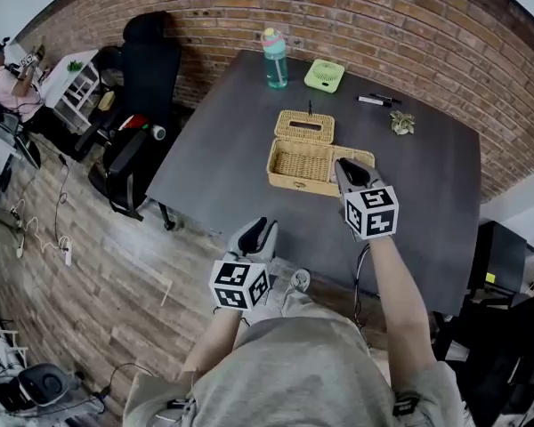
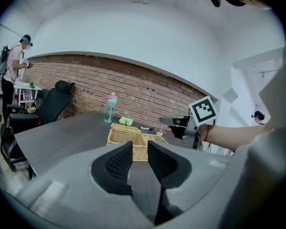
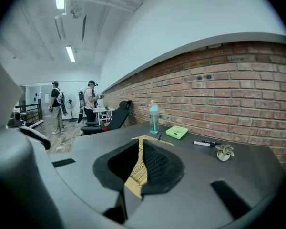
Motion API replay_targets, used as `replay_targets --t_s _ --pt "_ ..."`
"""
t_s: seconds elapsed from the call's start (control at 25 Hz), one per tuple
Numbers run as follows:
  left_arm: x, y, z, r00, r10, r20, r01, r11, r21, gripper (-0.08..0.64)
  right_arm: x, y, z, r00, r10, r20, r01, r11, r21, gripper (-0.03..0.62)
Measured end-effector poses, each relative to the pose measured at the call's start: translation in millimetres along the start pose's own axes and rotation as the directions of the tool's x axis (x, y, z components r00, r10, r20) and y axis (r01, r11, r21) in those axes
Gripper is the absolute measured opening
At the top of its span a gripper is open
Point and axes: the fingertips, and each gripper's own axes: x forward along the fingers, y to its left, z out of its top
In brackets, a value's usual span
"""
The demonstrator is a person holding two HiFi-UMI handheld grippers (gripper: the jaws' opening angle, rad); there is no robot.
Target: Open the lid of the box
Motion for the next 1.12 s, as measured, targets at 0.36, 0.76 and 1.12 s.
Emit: replay_targets --t_s 0.36,0.76,1.12 --pt "-50 -31 -24 1.0 -0.003 0.013 0.003 1.0 0.016 0.063 -93 61 -25 0.999 0.016 0.051 -0.015 1.0 -0.006 0.017" --pt "-103 -71 -46 1.0 -0.015 0.027 0.014 0.999 0.039 0.036 -185 117 -52 0.995 0.011 0.097 -0.011 1.0 -0.002 0.003" --pt "-143 -101 -56 0.998 -0.046 0.048 0.044 0.998 0.05 0.026 -248 161 -71 0.993 0.024 0.116 -0.024 1.0 -0.002 0.003"
